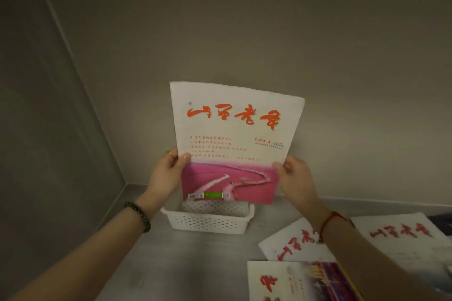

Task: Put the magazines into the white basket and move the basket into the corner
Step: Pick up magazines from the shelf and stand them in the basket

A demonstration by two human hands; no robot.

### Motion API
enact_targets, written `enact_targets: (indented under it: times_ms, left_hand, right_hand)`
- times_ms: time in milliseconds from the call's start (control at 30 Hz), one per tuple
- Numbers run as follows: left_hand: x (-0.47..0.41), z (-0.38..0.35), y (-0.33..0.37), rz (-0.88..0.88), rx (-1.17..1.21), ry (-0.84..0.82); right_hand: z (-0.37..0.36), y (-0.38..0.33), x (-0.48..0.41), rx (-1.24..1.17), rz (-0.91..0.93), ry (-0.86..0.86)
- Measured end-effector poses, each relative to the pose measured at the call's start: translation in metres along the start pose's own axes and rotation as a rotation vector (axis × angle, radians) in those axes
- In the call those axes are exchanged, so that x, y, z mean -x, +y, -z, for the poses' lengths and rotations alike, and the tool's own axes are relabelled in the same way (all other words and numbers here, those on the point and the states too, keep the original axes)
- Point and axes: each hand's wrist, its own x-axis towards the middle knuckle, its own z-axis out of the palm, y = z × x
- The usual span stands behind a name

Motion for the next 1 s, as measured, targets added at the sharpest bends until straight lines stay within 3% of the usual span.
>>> enact_targets:
  times_ms: [200,467,733,1000]
  left_hand:
    - [-0.058,0.033,-0.024,0.009,-0.038,0.013]
    - [-0.100,0.021,-0.089,0.138,0.067,0.069]
    - [-0.115,0.008,-0.138,0.189,-0.021,0.190]
    - [-0.114,0.007,-0.137,0.154,-0.050,0.252]
  right_hand:
    - [-0.055,0.001,-0.045,0.058,-0.063,0.043]
    - [-0.104,0.046,-0.075,0.163,-0.185,0.054]
    - [-0.126,0.091,-0.080,0.140,-0.288,0.110]
    - [-0.127,0.096,-0.081,0.048,-0.303,0.130]
